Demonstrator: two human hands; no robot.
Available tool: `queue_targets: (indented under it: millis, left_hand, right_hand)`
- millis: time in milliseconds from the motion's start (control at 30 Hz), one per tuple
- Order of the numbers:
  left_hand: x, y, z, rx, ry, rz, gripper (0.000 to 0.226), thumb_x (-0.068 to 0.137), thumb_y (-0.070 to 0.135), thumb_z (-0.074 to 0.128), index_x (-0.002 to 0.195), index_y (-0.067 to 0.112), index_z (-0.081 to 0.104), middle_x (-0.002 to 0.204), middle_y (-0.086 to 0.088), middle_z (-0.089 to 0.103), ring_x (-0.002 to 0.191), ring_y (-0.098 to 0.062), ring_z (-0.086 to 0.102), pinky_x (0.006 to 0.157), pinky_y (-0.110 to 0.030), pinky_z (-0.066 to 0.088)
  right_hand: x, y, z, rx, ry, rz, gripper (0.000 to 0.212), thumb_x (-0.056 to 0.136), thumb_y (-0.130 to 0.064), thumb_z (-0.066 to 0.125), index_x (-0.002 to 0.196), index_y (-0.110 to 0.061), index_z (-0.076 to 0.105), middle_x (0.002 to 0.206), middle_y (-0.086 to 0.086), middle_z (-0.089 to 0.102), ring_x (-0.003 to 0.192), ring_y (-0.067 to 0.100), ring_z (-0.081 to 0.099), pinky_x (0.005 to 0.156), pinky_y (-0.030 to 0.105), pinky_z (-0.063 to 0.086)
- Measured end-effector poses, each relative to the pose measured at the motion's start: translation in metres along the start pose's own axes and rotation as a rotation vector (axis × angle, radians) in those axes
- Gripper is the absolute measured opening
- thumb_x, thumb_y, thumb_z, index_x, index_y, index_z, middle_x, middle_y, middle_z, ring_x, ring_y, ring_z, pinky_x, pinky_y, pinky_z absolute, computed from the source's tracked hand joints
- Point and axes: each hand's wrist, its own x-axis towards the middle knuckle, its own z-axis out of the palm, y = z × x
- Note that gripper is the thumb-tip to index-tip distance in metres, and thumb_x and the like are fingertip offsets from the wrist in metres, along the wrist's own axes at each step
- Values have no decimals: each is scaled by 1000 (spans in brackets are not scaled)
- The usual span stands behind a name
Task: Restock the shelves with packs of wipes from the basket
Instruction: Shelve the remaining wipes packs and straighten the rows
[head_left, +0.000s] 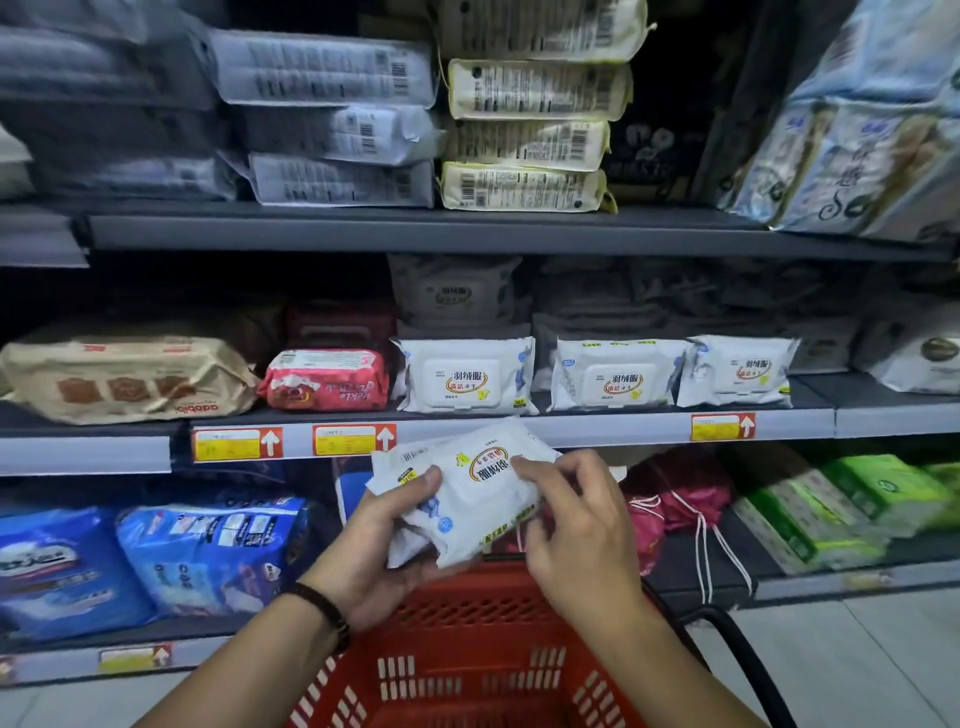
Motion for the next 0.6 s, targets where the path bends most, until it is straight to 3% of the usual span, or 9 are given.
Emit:
queue_targets:
  millis: [100,167,233,333,400,467,533,567,600]
  left_hand:
    - [3,-6,-4,86,63,163,53,85,17,74,136,22,62,120,-9,79,96,-26,79,71,-43,64]
    - [6,-12,-6,139,50,242,60,84,6,78,137,22,55,126,-12,76,105,-31,77,76,-46,65]
    - [9,-21,-7,280,-1,348,64,81,1,84,132,22,51,130,-16,71,113,-34,73,89,-52,63]
    - [8,-29,-6,437,-148,418,62,82,15,87,131,22,49,129,-14,66,112,-28,69,92,-49,60]
    - [7,-28,-1,348,-227,352,62,85,40,85,131,17,51,135,-19,62,117,-37,63,94,-59,51]
    - [10,-29,2,216,-183,278,57,87,56,78,122,15,58,131,-26,60,111,-42,56,85,-63,40]
    - [13,-25,5,272,-41,366,36,91,39,80,117,17,66,126,-21,66,112,-42,63,86,-54,49]
    - [15,-22,4,299,6,401,39,88,25,83,123,22,67,126,-12,70,117,-38,68,88,-46,57]
    - [15,-18,4,304,37,397,60,81,14,86,134,29,63,127,-5,72,118,-30,72,88,-40,61]
  right_hand:
    - [-3,-13,-3,212,-189,354,57,74,-28,70,130,-32,61,110,-8,52,99,18,62,94,41,56]
    - [3,-23,-5,601,-266,758,60,76,-49,74,129,-31,54,110,-5,64,94,24,72,85,53,62]
    - [7,-29,-4,992,-370,1084,60,83,-55,79,129,-31,49,117,3,74,94,34,78,76,56,66]
    - [5,-30,2,1034,-310,1149,66,77,-48,89,126,-31,49,120,4,76,99,32,79,78,59,65]
    - [5,-25,5,1025,-172,1143,75,64,-42,93,127,-31,54,119,3,77,103,31,78,89,58,63]
    - [7,-21,1,1076,-143,1113,76,65,-26,93,132,-31,58,117,1,79,104,27,78,93,53,62]
    - [9,-20,-5,1060,-167,1039,74,73,-6,92,134,-28,57,114,2,79,99,21,79,82,38,64]
    - [10,-19,-7,1038,-163,1009,73,74,2,90,133,-26,56,113,3,79,95,17,79,74,30,63]
    - [10,-18,-9,1017,-149,990,73,73,9,88,131,-23,56,111,3,78,91,15,80,68,24,61]
